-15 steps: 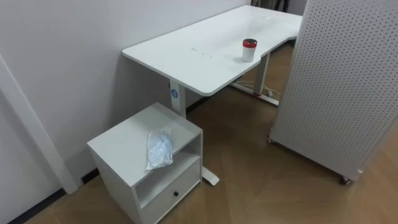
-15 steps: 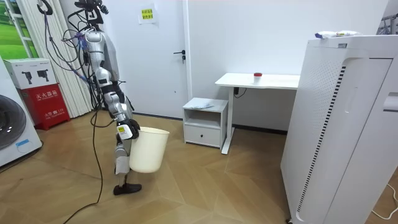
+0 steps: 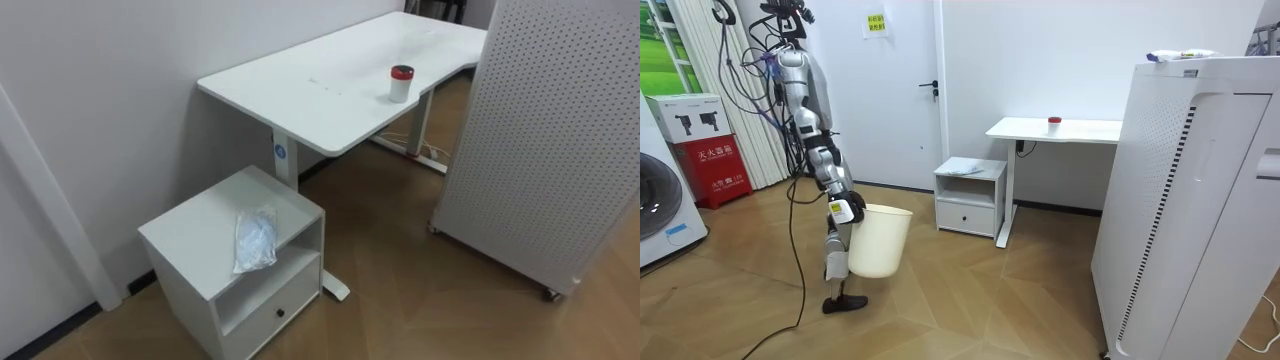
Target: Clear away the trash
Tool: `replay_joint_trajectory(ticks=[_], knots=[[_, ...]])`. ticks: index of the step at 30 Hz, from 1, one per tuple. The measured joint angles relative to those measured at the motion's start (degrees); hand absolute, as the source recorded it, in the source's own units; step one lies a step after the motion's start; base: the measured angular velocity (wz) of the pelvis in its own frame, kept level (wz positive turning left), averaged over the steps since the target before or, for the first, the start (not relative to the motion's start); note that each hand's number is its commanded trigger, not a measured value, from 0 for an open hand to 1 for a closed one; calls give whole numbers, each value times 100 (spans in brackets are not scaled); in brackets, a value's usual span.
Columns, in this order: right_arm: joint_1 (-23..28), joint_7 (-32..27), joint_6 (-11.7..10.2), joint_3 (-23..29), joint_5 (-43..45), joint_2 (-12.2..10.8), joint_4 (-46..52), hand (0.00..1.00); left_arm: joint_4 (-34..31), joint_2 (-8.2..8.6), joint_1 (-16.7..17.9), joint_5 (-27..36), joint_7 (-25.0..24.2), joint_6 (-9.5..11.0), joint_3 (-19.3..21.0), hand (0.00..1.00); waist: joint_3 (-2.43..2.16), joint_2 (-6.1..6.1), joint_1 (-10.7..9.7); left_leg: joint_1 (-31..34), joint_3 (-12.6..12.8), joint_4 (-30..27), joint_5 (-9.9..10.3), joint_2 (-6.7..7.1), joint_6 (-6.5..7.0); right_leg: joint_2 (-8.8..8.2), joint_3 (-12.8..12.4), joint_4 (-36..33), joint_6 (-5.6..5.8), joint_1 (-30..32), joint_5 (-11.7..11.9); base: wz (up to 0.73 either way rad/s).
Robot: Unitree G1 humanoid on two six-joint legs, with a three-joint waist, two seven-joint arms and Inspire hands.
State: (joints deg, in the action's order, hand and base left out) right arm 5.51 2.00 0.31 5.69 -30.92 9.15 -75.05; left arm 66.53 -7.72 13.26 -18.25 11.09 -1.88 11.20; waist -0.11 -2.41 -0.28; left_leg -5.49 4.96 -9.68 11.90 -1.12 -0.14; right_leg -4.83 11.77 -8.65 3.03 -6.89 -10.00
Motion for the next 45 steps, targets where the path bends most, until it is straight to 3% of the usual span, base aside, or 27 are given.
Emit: replay_joint_trajectory(ticks=[6,12,13,17,18,20,21,22,23,24,26,27,28,29,30,31,32,33,34,36,37,38,39,40,42,44,45], knots=[[21,0,43,-10,-3,1,4,100,0,-3,28,-1,0,-65,-4,0,17,-35,61,32,-14,-26,37,-3,-9,0,26,2,5,8,-41,2],[-7,66,45,-47,389,11,51,100,-4,1,15,-14,-10,-70,-13,0,-7,16,79,302,-39,-450,203,-89,-39,49,110,-110,0,109,-66,3],[-15,71,41,-89,592,11,131,100,-3,-8,18,-23,-22,-69,-17,0,37,59,126,330,-25,-629,296,-159,-68,93,142,-195,-47,145,-106,-21],[-185,177,32,-217,971,15,140,100,91,-112,-127,-34,-69,-69,-23,0,56,60,186,782,-24,-1772,766,-487,-245,230,352,-939,-255,441,-634,-8],[-207,203,30,-217,1019,15,144,100,106,-136,-153,-39,-87,-73,-23,0,53,45,211,923,-15,-2073,783,-543,-268,254,323,-1077,-317,509,-760,-6],[-208,247,25,-221,1091,28,176,100,84,-167,-150,-75,-180,-93,-26,0,42,96,231,1440,-46,-3285,718,-810,-270,419,246,-1397,-501,570,-979,-7],[-195,245,23,-230,1090,29,203,100,85,-169,-127,-106,-179,-111,-31,0,40,101,226,1517,-68,-3487,665,-848,-253,416,235,-1457,-524,561,-1015,0],[-183,246,17,-289,1068,39,248,100,85,-163,-91,-144,-179,-166,-44,0,67,81,219,1711,-148,-3884,465,-872,-203,427,213,-1531,-555,494,-1067,10],[-144,222,15,-328,1040,63,247,100,85,-147,-43,-219,-180,-190,-136,0,82,37,195,1908,-244,-4079,341,-768,-129,400,189,-1541,-648,389,-1155,20],[-138,206,18,-329,1017,90,244,100,84,-140,-28,-226,-185,-191,-225,0,82,34,178,2012,-256,-4006,364,-659,-109,386,162,-1539,-659,376,-1183,37],[-134,146,-16,-327,801,192,155,100,78,-137,-19,-226,-203,-182,-426,0,85,32,120,2508,-101,-3146,378,-200,-65,317,63,-1502,-657,371,-1249,25],[-127,121,-19,-328,790,203,152,100,77,-137,9,-226,-204,-182,-430,0,67,3,153,2575,-40,-2777,328,-103,-84,290,44,-1492,-623,356,-1249,-18],[-87,92,-21,-329,789,224,153,100,76,-137,66,-226,-206,-184,-430,0,77,31,216,2662,-5,-2050,105,18,-127,273,35,-1431,-617,305,-1272,-41],[-59,52,-19,-343,816,202,149,100,82,-156,146,-225,-214,-190,-420,0,86,41,248,2704,3,-1622,-457,77,31,254,-21,-1346,-592,187,-1328,-43],[-29,51,-27,-347,836,194,152,100,84,-161,174,-225,-223,-190,-414,0,75,34,238,2678,7,-1501,-672,98,63,248,-64,-1283,-565,117,-1350,-31],[24,48,-28,-344,851,194,151,100,79,-160,172,-225,-255,-177,-414,0,41,-27,207,2580,94,-1434,-888,148,246,200,-113,-1162,-493,13,-1394,-20],[87,43,-33,-322,860,196,156,100,73,-158,167,-224,-279,-117,-415,0,-3,-90,212,2517,209,-1472,-821,211,331,124,-220,-1029,-407,-63,-1397,-25],[71,42,-45,-310,885,195,155,100,58,-155,154,-224,-280,-70,-414,0,-3,-119,218,2506,270,-1556,-768,212,347,87,-237,-962,-375,-90,-1380,-37],[56,38,-124,-291,932,195,163,100,-3,-144,127,-204,-280,25,-416,0,40,-108,189,2512,276,-1745,-625,185,348,74,-240,-828,-259,-198,-1295,-43],[44,-44,-214,-343,1077,185,178,100,-10,-154,48,-110,-277,115,-416,0,112,-121,216,2670,380,-2427,-410,142,425,25,-455,-722,-240,-435,-1244,-39],[51,-104,-202,-397,1123,231,208,100,3,-127,22,-42,-277,132,-430,0,114,-89,215,2794,475,-2531,-299,218,412,-5,-721,-703,-229,-601,-1252,-21],[108,-148,-203,-441,1115,324,223,100,1,-83,-62,-46,-278,177,-470,0,51,-1,185,2746,451,-2145,-278,278,504,-30,-690,-841,-182,-575,-1299,-15],[118,-179,-198,-446,1114,309,227,100,8,-98,-96,-35,-270,199,-468,0,45,-37,206,2688,498,-2176,-219,318,528,-115,-675,-967,-119,-553,-1367,-7],[124,-220,-206,-442,1127,302,234,100,16,-107,-200,-25,-239,220,-468,0,24,-68,219,2616,582,-2193,-87,400,600,-264,-554,-1285,-39,-452,-1414,-7],[105,-258,-249,-439,1165,303,306,100,17,-105,-333,-22,-205,228,-471,0,31,-101,221,2465,680,-2193,68,526,700,-504,-356,-1930,6,-272,-1391,-7],[57,-265,-346,-445,1251,297,430,100,49,-105,-472,15,-76,227,-476,0,45,-132,211,2198,751,-2141,277,701,796,-769,-325,-3035,170,79,-1123,-5],[50,-265,-369,-445,1284,294,457,100,41,-104,-501,18,-32,228,-486,0,42,-119,210,2139,743,-2133,324,724,820,-823,-305,-3320,136,181,-961,8]])
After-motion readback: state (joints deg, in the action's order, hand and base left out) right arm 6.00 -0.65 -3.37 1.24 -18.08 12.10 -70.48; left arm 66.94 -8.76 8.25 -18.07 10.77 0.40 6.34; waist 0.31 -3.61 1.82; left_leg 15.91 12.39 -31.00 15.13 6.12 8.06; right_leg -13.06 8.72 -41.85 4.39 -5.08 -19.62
